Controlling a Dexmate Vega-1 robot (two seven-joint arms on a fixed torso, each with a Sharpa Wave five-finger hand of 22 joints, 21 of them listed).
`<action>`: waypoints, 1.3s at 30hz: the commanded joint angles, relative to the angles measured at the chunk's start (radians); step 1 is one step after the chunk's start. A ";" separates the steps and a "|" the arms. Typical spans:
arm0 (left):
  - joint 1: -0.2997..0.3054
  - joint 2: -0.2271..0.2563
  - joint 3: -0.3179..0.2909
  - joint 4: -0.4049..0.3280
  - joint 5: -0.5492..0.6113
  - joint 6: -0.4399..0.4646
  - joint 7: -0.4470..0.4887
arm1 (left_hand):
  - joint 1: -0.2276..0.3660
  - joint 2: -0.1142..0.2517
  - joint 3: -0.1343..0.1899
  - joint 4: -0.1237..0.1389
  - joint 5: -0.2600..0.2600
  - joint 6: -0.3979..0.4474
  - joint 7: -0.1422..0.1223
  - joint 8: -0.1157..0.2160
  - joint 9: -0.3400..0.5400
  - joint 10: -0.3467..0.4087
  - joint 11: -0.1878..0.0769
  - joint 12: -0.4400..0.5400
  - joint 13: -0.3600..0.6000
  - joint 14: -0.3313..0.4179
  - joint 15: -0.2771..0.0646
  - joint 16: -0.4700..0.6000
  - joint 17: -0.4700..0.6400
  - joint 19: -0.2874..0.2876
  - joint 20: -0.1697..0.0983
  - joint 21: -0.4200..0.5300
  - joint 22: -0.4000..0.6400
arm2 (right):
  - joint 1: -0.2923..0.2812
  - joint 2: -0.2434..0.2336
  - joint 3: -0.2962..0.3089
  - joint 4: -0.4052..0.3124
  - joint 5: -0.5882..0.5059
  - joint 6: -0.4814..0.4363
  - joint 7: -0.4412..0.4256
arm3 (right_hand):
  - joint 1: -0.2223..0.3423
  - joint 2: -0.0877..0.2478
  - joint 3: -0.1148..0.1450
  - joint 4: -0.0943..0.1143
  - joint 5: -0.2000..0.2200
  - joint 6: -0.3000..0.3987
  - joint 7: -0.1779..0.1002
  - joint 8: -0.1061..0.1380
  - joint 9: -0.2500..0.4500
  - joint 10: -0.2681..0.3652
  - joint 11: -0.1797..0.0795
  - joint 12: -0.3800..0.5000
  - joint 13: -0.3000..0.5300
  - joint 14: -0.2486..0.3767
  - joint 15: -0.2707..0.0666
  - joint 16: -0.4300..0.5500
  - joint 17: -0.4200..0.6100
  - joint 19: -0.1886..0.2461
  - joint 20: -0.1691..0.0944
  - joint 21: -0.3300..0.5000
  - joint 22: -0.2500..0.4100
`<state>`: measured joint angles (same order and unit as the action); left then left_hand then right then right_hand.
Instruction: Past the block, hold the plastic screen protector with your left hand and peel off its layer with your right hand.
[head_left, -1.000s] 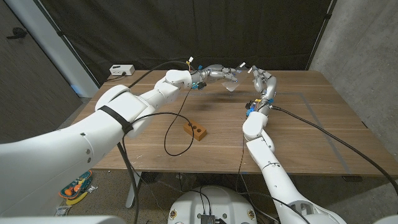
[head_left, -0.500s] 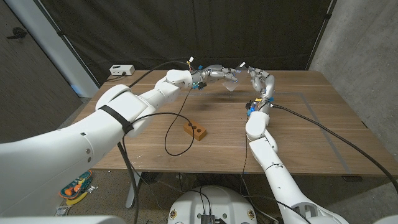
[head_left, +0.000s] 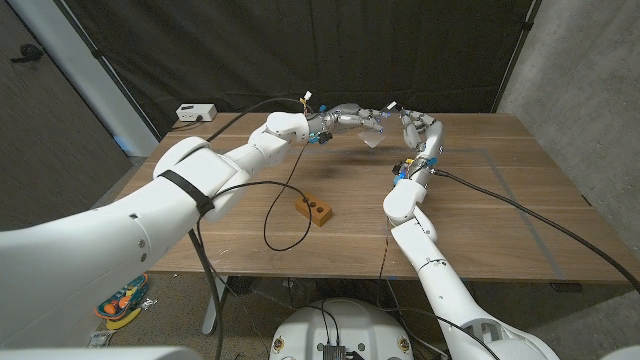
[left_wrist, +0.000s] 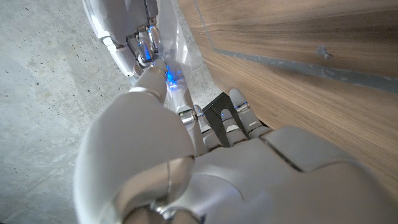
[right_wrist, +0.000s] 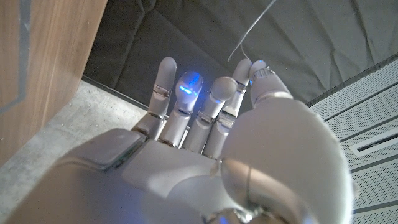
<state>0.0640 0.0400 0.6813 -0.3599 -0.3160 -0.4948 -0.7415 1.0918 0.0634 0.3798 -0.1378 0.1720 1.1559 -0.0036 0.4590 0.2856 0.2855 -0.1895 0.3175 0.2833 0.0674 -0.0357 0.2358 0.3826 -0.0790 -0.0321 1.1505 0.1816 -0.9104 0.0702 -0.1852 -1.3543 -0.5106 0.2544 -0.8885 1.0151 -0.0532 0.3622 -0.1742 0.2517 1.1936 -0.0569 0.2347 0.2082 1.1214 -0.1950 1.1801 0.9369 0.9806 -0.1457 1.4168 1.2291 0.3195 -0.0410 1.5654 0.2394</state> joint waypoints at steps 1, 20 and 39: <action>0.015 0.009 -0.026 -0.004 -0.008 -0.054 -0.053 | -0.002 -0.001 0.006 -0.002 0.003 0.007 -0.006 0.003 0.001 0.003 -0.002 0.005 0.002 -0.001 -0.051 -0.002 0.005 -0.009 -0.007 0.004 0.003 | 0.046 -0.007 -0.039 0.057 -0.018 -0.057 -0.125 | 0.032 -0.002 0.013 0.002 0.006 0.000 -0.001 -0.005 0.003 -0.004 0.001 0.000 0.000 0.009 -0.070 0.008 0.004 0.014 -0.054 0.004 0.001; 0.016 0.018 -0.040 -0.002 0.002 -0.044 -0.040 | -0.002 0.000 0.008 -0.002 0.003 0.003 -0.009 0.002 0.003 0.000 0.001 0.004 0.001 -0.002 -0.051 -0.002 0.005 -0.009 -0.005 0.005 0.003 | 0.038 -0.074 -0.078 0.030 0.044 0.015 -0.039 | 0.096 0.000 0.041 0.011 -0.019 0.057 -0.007 0.038 0.046 0.006 0.002 0.016 0.038 0.012 -0.068 0.011 0.001 0.012 -0.053 0.008 0.008; -0.003 0.012 -0.018 0.002 0.007 0.027 0.023 | -0.002 0.000 0.009 -0.003 0.004 0.004 -0.007 0.005 0.008 0.001 -0.002 0.004 0.001 -0.001 -0.051 -0.001 0.006 -0.009 -0.007 0.005 0.003 | 0.054 -0.178 -0.145 0.028 -0.130 0.006 -0.054 | 0.051 -0.012 0.093 0.014 0.183 0.085 0.013 0.123 0.147 0.006 0.021 0.047 0.135 -0.029 -0.070 -0.031 -0.001 -0.010 -0.067 0.010 0.032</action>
<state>0.0723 0.0556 0.6517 -0.3606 -0.3116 -0.5075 -0.7533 1.0918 0.0634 0.3841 -0.1424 0.1719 1.1540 -0.0054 0.4560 0.2906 0.2855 -0.1895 0.3175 0.2834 0.0674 -0.0357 0.2358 0.3826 -0.0809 -0.0339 1.1500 0.1816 -0.8649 -0.0505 -0.2844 -1.3224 -0.5315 0.2895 -0.9006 1.0662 -0.0534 0.4479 -0.1608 0.4097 1.2402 -0.0499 0.3392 0.2558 1.1211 -0.1697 1.2175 1.0555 0.9561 -0.1390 1.3895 1.2267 0.3115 -0.0412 1.5719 0.2674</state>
